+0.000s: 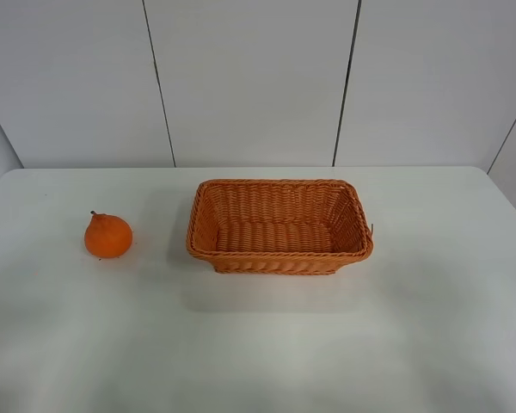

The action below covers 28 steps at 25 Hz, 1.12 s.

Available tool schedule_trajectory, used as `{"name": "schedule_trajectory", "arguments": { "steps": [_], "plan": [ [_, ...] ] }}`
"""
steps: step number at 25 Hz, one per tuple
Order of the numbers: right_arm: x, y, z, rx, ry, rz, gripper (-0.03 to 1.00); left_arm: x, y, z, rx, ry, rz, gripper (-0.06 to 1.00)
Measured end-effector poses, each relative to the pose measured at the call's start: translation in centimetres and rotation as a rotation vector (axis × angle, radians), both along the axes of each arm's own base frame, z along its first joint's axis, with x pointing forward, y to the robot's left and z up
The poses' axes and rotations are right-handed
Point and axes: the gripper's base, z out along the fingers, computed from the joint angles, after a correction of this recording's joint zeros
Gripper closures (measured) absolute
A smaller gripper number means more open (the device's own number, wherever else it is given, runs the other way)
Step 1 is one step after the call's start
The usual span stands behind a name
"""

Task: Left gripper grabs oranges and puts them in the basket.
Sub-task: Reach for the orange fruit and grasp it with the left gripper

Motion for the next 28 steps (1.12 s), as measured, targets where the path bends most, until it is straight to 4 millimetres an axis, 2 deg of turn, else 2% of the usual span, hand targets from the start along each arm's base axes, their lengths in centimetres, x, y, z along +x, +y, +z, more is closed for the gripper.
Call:
{"name": "schedule_trajectory", "arguments": {
  "steps": [21,24,28],
  "plan": [
    [0.0,0.0,0.0,0.0,0.0,0.0,0.27,0.2,0.0,0.2,0.013,0.003,-0.008,-0.03],
    [0.0,0.0,0.0,0.0,0.0,0.0,0.27,1.8,0.0,0.9,0.046,0.048,-0.033,-0.02],
    [0.0,0.0,0.0,0.0,0.0,0.0,0.27,6.0,-0.1,1.8,0.079,0.141,-0.068,-0.02]
  ]
}}
